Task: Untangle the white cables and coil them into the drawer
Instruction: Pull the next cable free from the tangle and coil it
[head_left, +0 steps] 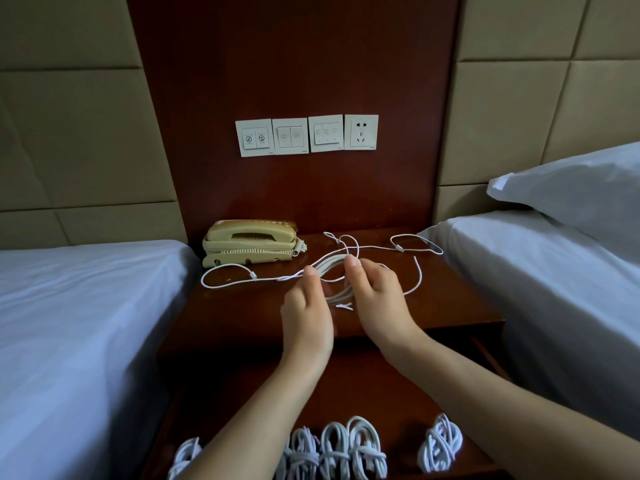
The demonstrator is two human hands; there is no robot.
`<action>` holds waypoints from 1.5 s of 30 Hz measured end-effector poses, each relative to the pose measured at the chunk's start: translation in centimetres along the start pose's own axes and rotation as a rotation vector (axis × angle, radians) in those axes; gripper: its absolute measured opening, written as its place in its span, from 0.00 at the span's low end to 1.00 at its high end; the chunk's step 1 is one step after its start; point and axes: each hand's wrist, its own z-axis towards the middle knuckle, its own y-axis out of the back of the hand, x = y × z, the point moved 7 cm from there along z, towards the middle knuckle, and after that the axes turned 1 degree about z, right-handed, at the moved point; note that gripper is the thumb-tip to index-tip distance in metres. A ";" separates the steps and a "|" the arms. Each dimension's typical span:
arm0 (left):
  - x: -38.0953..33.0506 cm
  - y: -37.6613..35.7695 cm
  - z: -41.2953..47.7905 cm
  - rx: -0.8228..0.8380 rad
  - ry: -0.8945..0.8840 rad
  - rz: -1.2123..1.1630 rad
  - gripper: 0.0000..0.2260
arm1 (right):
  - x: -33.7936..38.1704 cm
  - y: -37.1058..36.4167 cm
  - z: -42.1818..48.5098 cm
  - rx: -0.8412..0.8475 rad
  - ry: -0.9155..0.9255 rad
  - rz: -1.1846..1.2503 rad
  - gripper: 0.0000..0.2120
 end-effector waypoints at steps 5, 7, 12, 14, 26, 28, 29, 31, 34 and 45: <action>0.6 0.5 0.4 -0.034 0.043 -0.037 0.25 | 0.3 -0.5 -0.4 0.016 -0.001 0.036 0.19; -0.5 1.2 0.3 -0.095 -0.066 0.009 0.24 | 0.5 -0.8 -0.7 0.031 -0.002 0.053 0.19; -3.3 2.7 0.6 -0.177 -0.321 0.144 0.22 | 0.0 -1.6 -0.5 0.146 -0.134 0.145 0.19; -3.4 2.9 1.0 -0.130 -0.334 0.151 0.23 | -0.2 -0.8 0.3 0.157 -0.165 0.150 0.19; -1.5 2.9 2.6 -0.054 -0.004 -0.267 0.19 | 0.2 -0.5 0.6 0.451 0.167 -0.518 0.20; -1.6 4.3 3.4 -0.131 -0.093 -0.126 0.20 | 1.4 -1.8 -0.7 0.533 0.265 -0.588 0.18; -1.9 4.8 3.6 -0.159 -0.169 0.006 0.22 | 2.1 -2.4 -1.3 0.561 0.319 -0.613 0.17; -2.5 5.2 3.5 -0.197 -0.293 0.233 0.23 | 3.7 -3.6 -2.5 0.589 0.421 -0.639 0.15; -3.1 4.9 3.4 -0.177 -0.360 0.388 0.24 | 5.5 -3.5 -2.4 0.521 0.511 -0.566 0.12; -3.2 1.1 2.7 0.229 -0.333 0.336 0.21 | 4.6 2.0 2.2 0.270 0.327 -0.433 0.14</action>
